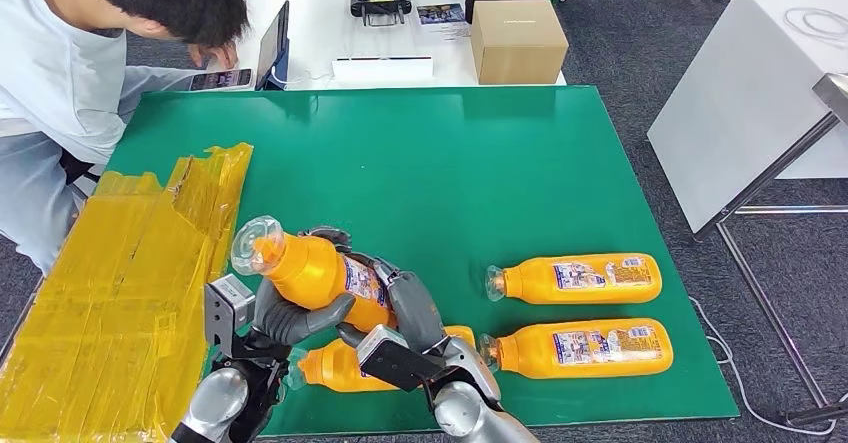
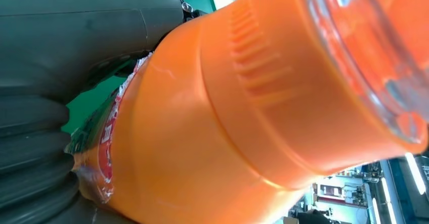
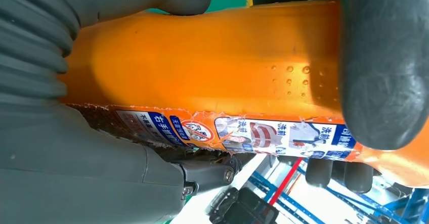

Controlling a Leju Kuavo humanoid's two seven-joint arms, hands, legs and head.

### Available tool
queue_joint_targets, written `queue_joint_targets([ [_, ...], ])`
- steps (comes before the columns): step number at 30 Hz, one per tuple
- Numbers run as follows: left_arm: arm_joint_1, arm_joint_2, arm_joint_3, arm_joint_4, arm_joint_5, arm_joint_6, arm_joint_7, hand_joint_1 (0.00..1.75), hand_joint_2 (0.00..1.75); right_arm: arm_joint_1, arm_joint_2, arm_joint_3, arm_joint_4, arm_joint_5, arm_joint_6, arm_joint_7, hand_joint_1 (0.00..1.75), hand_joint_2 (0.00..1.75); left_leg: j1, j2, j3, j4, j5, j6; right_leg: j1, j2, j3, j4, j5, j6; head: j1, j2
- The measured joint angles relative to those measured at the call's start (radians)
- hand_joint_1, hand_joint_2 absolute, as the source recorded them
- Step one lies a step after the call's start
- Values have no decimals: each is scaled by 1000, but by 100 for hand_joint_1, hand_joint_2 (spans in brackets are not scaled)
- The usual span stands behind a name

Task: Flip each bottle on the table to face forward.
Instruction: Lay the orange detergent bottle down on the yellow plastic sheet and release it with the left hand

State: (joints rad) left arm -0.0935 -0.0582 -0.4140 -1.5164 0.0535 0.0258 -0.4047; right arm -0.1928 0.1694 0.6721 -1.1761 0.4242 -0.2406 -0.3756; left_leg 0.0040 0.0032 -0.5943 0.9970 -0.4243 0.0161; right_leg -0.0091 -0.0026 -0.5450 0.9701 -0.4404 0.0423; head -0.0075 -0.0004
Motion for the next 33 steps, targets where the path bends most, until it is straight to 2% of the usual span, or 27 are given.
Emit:
queue_joint_targets([
  [9,0,-6,4,0,6,20,-9,175,175,0,0,2,-1,-2,-14,0,175,175,0,0,0,0,0,0,0,0,0,0,0,0,0,0],
  [10,1,-6,5,-1,7,23,-11,175,175,0,0,2,-2,-3,-15,0,148,175,0,0,0,0,0,0,0,0,0,0,0,0,0,0],
  [13,1,-6,6,-2,9,26,-12,175,175,-1,0,2,-3,-6,-17,0,17,175,0,0,0,0,0,0,0,0,0,0,0,0,0,0],
  [14,0,-6,7,-3,8,29,-14,175,175,-2,0,2,-3,-6,-19,0,0,175,0,0,0,0,0,0,0,0,0,0,0,0,0,0],
  [18,0,-6,20,-19,-21,79,-37,175,175,4,-2,1,-22,-13,-43,-11,0,175,0,0,0,0,0,0,0,0,0,0,0,0,0,0],
  [22,-8,4,61,-55,-148,222,-67,175,175,24,-14,-12,-94,-32,-91,-37,0,175,0,0,0,0,0,0,0,0,0,0,0,0,0,0],
  [25,-23,16,92,-73,-418,431,-73,175,175,46,-26,-29,-175,-36,-126,-54,0,175,0,0,0,0,0,0,0,0,0,0,0,0,0,0],
  [28,-45,31,126,-76,-717,605,-14,175,175,69,-41,-49,-270,-35,-161,-67,0,175,0,0,0,0,0,0,0,0,0,0,0,0,0,0],
  [30,-58,45,150,-72,-854,650,38,175,175,83,-51,-63,-332,-37,-180,-75,0,175,0,0,0,0,0,0,0,0,0,0,0,0,0,0],
  [33,-71,65,185,-59,-1032,665,109,175,175,106,-65,-86,-414,-44,-203,-84,0,175,0,0,0,0,0,0,0,0,0,0,0,0,0,0],
])
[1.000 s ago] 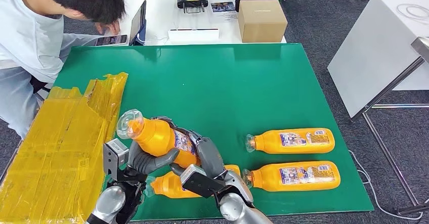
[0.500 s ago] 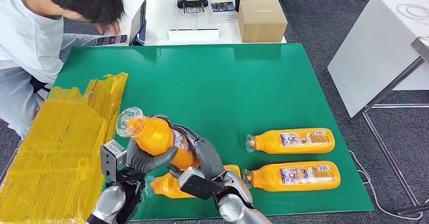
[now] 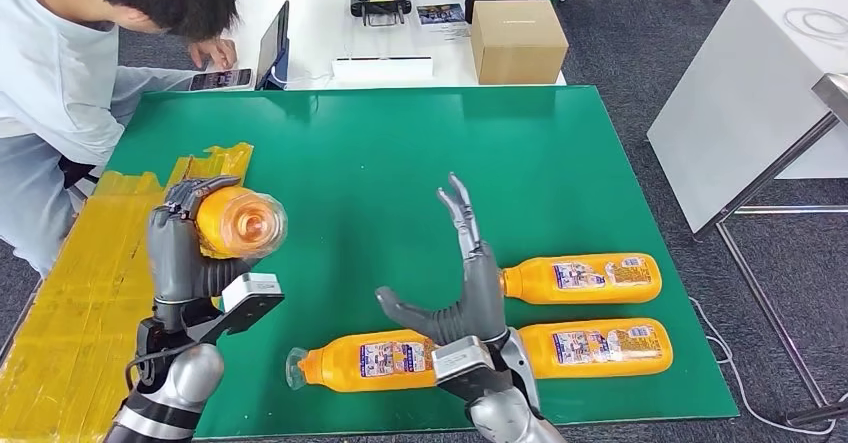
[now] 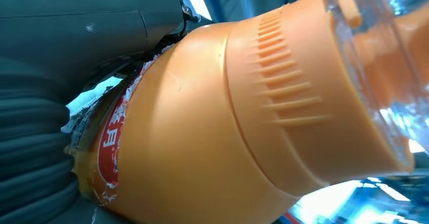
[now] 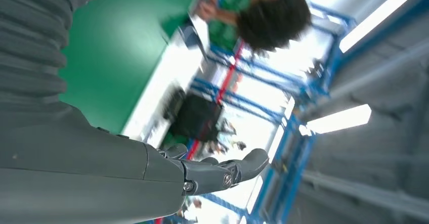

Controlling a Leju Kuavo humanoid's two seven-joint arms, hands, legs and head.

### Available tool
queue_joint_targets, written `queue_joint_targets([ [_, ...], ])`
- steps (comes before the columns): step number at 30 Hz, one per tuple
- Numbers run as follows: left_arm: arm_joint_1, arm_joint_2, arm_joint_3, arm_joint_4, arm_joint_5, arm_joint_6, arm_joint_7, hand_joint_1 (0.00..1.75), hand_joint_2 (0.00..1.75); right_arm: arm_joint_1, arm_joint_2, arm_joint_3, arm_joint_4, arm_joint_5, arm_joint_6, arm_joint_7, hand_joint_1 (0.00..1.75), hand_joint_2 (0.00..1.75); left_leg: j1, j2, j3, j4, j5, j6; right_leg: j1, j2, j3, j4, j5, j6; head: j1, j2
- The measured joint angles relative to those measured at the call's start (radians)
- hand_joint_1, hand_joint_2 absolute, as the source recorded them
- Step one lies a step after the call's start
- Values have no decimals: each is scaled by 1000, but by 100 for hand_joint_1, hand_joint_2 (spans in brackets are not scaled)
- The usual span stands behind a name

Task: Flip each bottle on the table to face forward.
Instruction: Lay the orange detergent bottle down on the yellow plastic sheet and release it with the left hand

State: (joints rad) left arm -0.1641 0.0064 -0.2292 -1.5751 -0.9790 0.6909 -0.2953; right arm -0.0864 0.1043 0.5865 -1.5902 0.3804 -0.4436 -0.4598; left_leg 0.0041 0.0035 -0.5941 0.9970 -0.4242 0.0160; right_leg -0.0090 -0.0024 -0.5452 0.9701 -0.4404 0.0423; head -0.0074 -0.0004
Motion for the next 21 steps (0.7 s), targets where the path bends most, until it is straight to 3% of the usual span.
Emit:
queue_joint_targets([
  [6,-19,35,41,46,-186,-8,85,175,175,24,-19,-26,-95,-8,-12,-7,0,175,0,0,0,0,0,0,0,0,0,0,0,0,0,0],
  [10,-47,82,35,113,-378,-102,173,175,175,27,-26,-36,-129,-29,-14,-17,0,175,0,2,0,0,0,0,0,0,0,0,0,0,0,0],
  [15,-105,138,-12,297,-486,-229,255,175,175,26,-29,-45,-164,-41,9,-18,0,175,0,4,1,0,0,0,0,1,0,0,0,0,0,0],
  [21,-162,152,-57,515,-515,-307,333,175,175,24,-28,-46,-176,-32,16,-10,0,175,0,3,0,0,0,0,0,0,0,0,0,0,0,0],
])
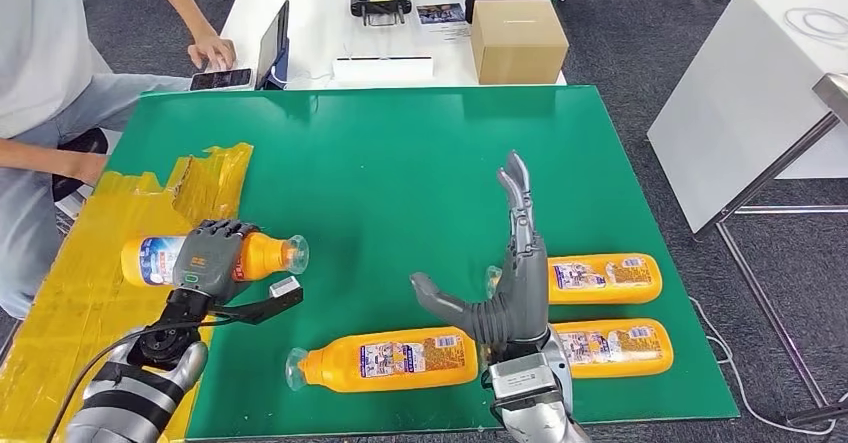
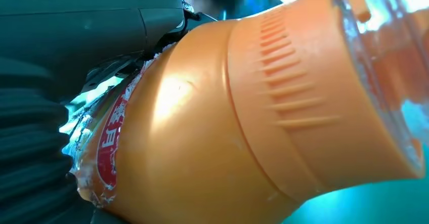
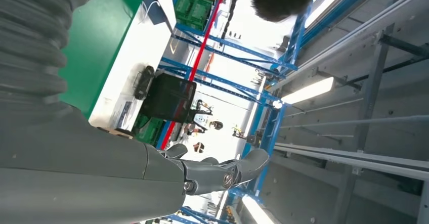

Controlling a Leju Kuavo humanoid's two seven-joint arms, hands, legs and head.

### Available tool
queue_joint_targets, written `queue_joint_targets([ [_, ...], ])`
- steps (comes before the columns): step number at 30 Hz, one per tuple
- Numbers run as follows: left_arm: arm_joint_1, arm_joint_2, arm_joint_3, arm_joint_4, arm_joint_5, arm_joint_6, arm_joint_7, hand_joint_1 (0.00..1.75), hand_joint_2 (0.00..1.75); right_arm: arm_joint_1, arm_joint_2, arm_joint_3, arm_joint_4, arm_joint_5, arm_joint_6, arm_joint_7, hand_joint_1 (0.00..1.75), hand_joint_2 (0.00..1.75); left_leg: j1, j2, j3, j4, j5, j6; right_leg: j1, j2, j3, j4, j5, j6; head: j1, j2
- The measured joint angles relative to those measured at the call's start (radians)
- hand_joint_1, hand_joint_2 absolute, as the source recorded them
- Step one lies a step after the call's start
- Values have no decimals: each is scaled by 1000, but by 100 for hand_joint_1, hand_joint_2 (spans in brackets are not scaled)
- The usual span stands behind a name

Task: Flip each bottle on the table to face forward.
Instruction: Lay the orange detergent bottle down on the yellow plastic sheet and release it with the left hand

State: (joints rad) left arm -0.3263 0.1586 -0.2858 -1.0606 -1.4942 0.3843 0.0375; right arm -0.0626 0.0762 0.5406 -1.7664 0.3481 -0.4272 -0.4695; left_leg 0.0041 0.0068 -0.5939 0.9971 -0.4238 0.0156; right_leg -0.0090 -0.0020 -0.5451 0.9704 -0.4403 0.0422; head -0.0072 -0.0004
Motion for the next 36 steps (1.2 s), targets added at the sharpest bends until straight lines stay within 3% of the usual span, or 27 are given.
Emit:
queue_joint_targets([
  [6,-44,-4,-6,149,42,-48,18,175,175,-4,0,0,0,11,8,15,0,175,0,-2,0,0,0,0,0,-1,1,0,0,0,0,0],
  [10,-67,-12,-6,203,72,-39,25,0,175,-6,0,0,0,21,21,27,0,175,0,-3,2,0,0,0,0,-1,2,0,0,0,0,0],
  [25,-60,-37,13,239,131,72,1,0,175,-9,2,0,10,49,34,48,0,175,0,-4,4,0,1,0,0,-2,5,0,0,0,0,0],
  [36,62,-62,63,34,217,167,-80,0,175,-11,-10,13,43,167,89,125,0,175,0,-4,1,0,1,-1,0,-2,2,0,0,0,0,0],
])
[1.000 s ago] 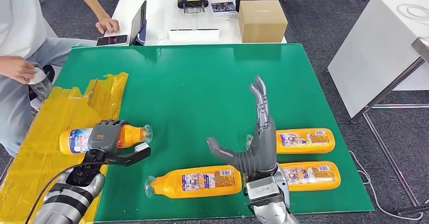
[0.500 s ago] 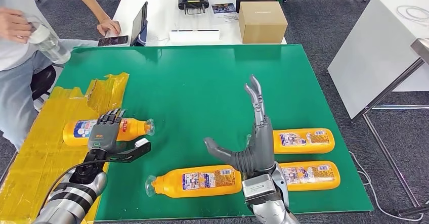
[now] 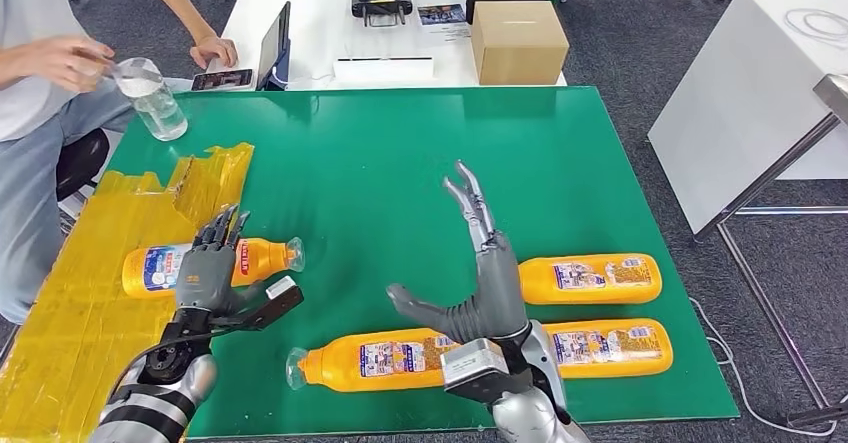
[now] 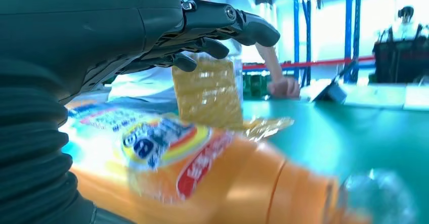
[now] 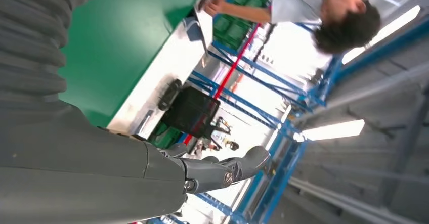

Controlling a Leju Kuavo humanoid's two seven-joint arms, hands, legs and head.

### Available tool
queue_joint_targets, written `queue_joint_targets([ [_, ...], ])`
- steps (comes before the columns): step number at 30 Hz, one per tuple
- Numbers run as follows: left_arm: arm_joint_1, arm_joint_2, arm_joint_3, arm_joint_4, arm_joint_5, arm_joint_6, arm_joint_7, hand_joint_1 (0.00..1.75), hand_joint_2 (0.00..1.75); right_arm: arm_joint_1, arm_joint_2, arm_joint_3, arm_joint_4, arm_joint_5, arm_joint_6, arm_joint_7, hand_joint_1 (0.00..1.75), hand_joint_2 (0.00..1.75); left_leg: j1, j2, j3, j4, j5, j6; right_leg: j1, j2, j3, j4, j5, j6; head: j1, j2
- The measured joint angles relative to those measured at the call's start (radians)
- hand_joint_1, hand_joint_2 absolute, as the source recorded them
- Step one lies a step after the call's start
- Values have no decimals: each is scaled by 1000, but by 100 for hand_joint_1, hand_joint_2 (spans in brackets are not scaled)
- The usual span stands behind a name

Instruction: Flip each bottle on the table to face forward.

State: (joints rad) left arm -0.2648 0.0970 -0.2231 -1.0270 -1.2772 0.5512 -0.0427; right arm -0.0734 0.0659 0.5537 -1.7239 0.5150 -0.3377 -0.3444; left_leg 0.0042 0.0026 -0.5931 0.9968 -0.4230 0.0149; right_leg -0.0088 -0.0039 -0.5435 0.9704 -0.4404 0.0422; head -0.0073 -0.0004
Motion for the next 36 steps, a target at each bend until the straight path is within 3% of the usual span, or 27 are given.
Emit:
queue_joint_targets([
  [7,41,-6,16,-85,38,12,-27,0,175,-1,-13,12,17,28,27,25,0,175,0,0,0,0,0,0,0,0,0,0,0,0,0,0],
  [12,116,-23,43,-221,309,29,-211,0,175,-8,-51,51,42,151,159,99,0,175,0,0,-1,0,0,0,0,0,0,0,0,0,0,0],
  [15,170,-43,62,-343,508,-12,-329,0,175,-18,-88,92,76,199,209,113,0,175,0,0,-2,0,0,0,0,0,-1,0,0,0,0,0],
  [18,202,-60,80,-437,619,-52,-395,0,175,-31,-121,130,114,223,238,126,0,175,0,0,-2,0,0,0,0,0,-1,0,0,0,0,0],
  [26,220,-97,92,-524,682,-89,-430,0,175,-98,-201,228,231,305,276,179,0,175,0,0,-1,0,0,0,0,0,0,0,0,0,0,0],
  [36,228,-112,93,-535,719,-112,-435,0,175,-125,-239,272,290,368,281,240,0,175,0,0,-1,0,0,0,0,0,-1,0,0,0,0,0],
])
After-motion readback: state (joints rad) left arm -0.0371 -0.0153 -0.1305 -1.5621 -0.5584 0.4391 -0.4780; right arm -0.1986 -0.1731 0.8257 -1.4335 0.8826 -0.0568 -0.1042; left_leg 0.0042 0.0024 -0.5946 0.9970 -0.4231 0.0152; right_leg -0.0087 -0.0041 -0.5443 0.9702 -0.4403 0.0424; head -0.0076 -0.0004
